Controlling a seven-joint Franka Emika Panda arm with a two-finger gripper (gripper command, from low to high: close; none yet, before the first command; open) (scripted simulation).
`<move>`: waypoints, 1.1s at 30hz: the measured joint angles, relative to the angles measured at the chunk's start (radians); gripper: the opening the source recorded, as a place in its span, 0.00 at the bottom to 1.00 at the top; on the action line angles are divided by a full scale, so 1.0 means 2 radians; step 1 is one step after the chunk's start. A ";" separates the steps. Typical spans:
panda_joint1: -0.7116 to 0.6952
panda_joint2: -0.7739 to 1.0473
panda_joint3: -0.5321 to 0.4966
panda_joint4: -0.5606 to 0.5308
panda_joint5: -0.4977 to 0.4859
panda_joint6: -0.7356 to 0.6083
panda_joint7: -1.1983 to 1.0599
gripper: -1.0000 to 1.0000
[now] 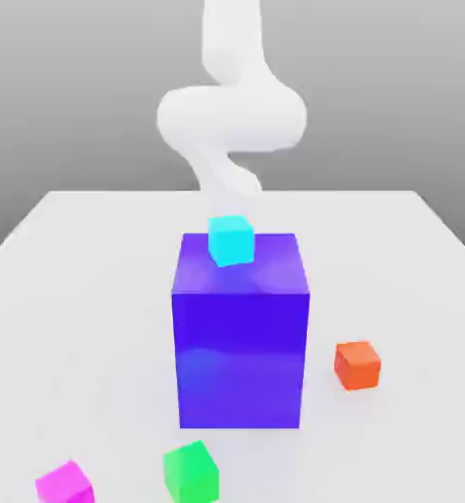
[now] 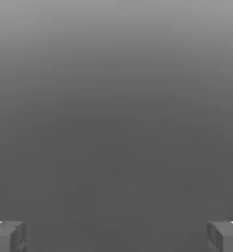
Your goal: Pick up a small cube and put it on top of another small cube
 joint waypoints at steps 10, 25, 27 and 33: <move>-0.048 0.184 -0.008 0.005 -0.007 0.054 0.080 0.50; -0.102 0.457 -0.039 0.012 0.014 0.133 0.175 0.50; -0.108 0.493 -0.042 0.013 0.023 0.144 0.184 0.50; -0.124 0.602 -0.037 0.028 0.047 0.205 0.187 0.50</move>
